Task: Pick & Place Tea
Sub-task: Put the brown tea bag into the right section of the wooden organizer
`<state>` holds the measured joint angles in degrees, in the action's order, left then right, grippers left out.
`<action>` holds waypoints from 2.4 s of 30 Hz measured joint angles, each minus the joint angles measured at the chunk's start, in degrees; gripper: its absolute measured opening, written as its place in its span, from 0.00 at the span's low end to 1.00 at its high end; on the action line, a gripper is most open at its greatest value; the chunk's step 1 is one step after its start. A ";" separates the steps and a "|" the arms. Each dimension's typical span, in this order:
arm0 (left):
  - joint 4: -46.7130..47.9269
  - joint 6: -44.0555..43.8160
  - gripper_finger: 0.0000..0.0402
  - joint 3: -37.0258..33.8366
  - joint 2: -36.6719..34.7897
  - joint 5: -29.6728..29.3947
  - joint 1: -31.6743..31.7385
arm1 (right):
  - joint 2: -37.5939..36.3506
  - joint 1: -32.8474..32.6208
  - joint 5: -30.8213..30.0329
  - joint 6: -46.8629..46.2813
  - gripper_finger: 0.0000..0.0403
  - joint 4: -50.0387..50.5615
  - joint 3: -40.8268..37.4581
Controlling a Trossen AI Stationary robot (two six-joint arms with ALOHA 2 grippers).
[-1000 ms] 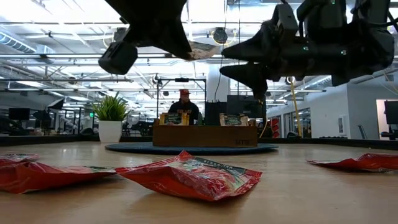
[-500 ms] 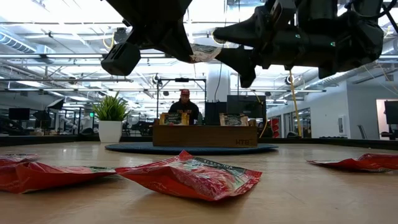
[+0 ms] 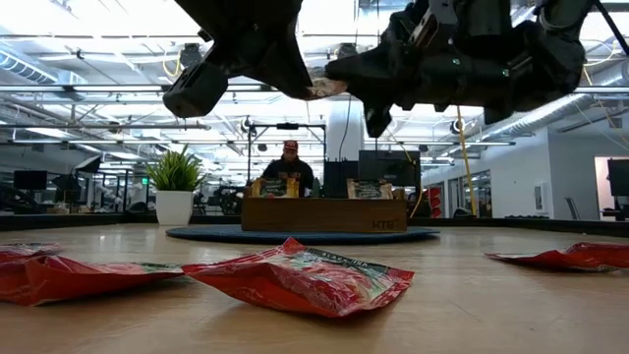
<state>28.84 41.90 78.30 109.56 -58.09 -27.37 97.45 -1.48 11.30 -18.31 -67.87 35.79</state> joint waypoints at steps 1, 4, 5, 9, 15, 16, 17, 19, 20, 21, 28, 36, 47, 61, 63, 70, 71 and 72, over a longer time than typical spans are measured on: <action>-0.57 -0.30 0.02 0.00 0.00 1.02 0.25 | 0.00 0.03 1.34 0.04 0.01 1.84 0.85; -3.03 -4.41 0.06 0.00 0.00 5.29 1.26 | -0.04 -0.45 2.34 2.44 0.00 7.06 2.81; -4.43 -7.02 0.09 0.00 0.00 7.21 1.49 | -0.07 -0.57 2.25 3.30 0.00 8.01 3.08; -8.36 -23.22 0.19 0.02 -0.61 11.40 1.31 | -2.02 -0.18 2.09 6.20 0.00 10.67 3.15; -11.26 -30.04 0.24 -1.86 -3.17 26.26 -0.34 | -10.06 2.56 -8.21 15.23 0.00 27.81 3.15; -13.63 -29.93 0.24 -3.01 -3.94 28.64 -0.73 | -11.58 3.09 -10.37 17.48 0.00 30.90 3.15; -15.67 -29.38 0.25 -4.49 -4.87 30.66 -1.20 | -12.68 3.65 -12.37 20.34 0.00 33.15 3.12; -22.68 -28.17 0.25 -7.91 -6.93 34.67 -1.68 | -14.15 4.72 -15.04 28.83 0.00 35.00 2.94; -26.50 -27.71 0.25 -10.03 -8.18 36.52 -1.88 | -14.99 5.15 -15.78 33.10 0.00 35.21 2.20; -29.98 -27.45 0.25 -12.62 -9.85 38.01 -2.06 | -15.34 5.84 -16.08 36.59 0.00 35.04 1.63; -53.77 -27.33 0.25 -31.33 -21.42 41.80 -2.50 | -14.49 13.80 -15.96 40.03 0.00 32.28 -1.04; -76.27 -27.53 0.25 -46.59 -28.54 45.60 -1.70 | -12.73 22.84 -6.80 35.66 0.00 23.46 -6.13; -81.55 -27.07 0.25 -49.88 -28.94 46.59 -1.21 | -6.68 23.13 -2.07 35.66 0.00 16.91 -7.44; -83.91 -27.05 0.25 -49.88 -28.94 46.10 -0.55 | 0.33 23.16 -2.37 32.58 0.00 13.02 -7.43; -83.87 -27.15 0.25 -49.88 -28.94 46.09 -0.45 | 0.31 23.16 -2.48 32.40 0.01 12.91 -7.43; -82.56 -28.81 0.25 -49.88 -28.94 46.04 -0.45 | 0.28 23.11 -7.83 35.37 0.14 13.91 -7.43; -82.54 -29.21 0.25 -49.87 -28.94 46.05 -0.45 | 0.28 23.11 -8.53 35.57 0.17 14.00 -7.43; -82.46 -29.63 0.25 -49.88 -28.94 46.04 -0.45 | 0.28 23.12 -8.66 35.56 0.20 14.02 -7.43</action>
<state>-53.62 12.27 28.42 80.62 -12.05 -27.81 97.73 21.63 2.64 17.25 -53.85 28.36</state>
